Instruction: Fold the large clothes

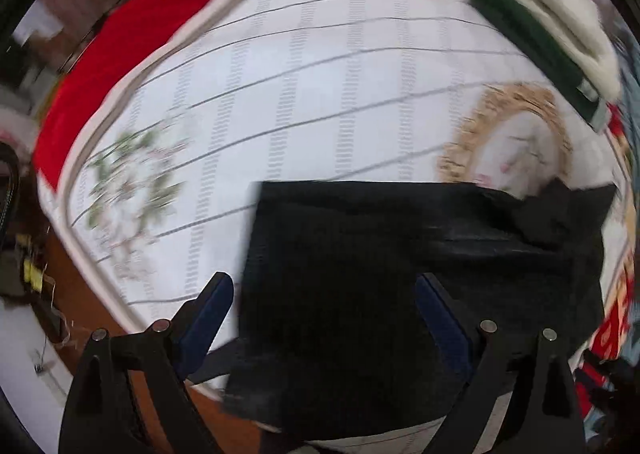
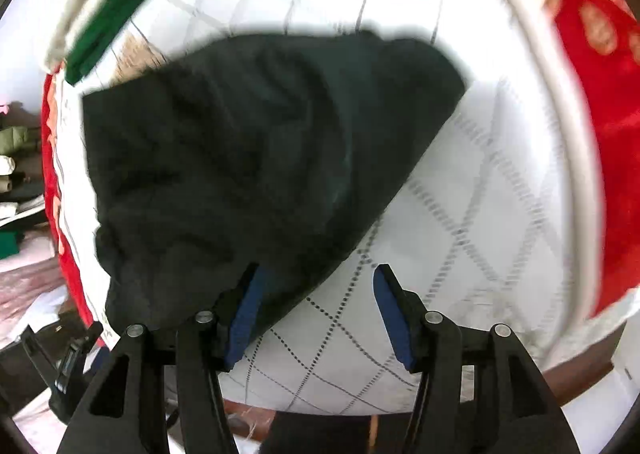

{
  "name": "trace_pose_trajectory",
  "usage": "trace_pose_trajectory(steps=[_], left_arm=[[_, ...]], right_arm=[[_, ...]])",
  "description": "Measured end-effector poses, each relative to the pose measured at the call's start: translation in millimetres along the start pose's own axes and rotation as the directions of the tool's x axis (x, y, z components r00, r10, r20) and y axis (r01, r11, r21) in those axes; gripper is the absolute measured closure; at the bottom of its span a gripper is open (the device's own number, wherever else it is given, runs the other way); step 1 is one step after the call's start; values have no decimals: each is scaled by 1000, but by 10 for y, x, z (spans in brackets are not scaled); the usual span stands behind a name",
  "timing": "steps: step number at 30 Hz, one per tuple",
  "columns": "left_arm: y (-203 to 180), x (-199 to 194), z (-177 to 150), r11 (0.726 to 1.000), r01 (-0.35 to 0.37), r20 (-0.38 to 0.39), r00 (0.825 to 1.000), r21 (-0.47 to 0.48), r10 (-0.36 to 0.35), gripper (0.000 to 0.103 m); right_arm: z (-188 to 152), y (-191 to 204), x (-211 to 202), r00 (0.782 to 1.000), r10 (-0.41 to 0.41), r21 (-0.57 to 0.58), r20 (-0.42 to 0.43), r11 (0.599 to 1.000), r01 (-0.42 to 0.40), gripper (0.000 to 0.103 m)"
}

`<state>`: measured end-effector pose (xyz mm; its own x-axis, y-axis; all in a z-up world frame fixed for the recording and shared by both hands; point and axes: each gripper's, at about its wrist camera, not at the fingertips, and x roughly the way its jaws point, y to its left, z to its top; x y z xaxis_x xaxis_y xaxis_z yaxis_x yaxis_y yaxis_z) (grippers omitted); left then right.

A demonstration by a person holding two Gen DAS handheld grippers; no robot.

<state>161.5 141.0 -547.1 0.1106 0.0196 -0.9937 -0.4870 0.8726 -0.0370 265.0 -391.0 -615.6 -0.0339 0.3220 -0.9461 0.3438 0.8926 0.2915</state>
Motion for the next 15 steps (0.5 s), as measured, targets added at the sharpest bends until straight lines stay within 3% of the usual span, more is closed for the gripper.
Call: trace_pose_trajectory(steps=[3, 6, 7, 8, 10, 12, 15], left_arm=[[-306, 51, 32, 998, -5, 24, 1000, 61, 3, 10], [-446, 155, 135, 996, -31, 29, 999, 78, 29, 10], [-451, 166, 175, 997, -41, 26, 999, 70, 39, 10], [-432, 145, 163, 997, -46, 29, 999, 62, 44, 10], [-385, 79, 180, 998, -58, 49, 997, 41, 56, 10], [-355, 64, 171, 997, -74, 54, 996, 33, 72, 10], [-376, 125, 128, 997, -64, 27, 998, 31, 63, 10]], right_arm=[[77, 282, -220, 997, 64, -110, 34, 992, -60, 44], [321, 941, 120, 985, 152, -253, -82, 953, -168, 47], [364, 1157, 282, 980, 154, -288, -128, 940, -185, 53], [430, 1418, 464, 974, 156, -309, -162, 930, -200, 69], [557, 1829, 749, 978, 114, -334, -176, 927, -168, 69], [649, 1945, 1018, 989, 41, -311, -139, 947, -83, 69], [714, 1980, 1013, 990, 69, -227, -120, 969, -95, 69]])
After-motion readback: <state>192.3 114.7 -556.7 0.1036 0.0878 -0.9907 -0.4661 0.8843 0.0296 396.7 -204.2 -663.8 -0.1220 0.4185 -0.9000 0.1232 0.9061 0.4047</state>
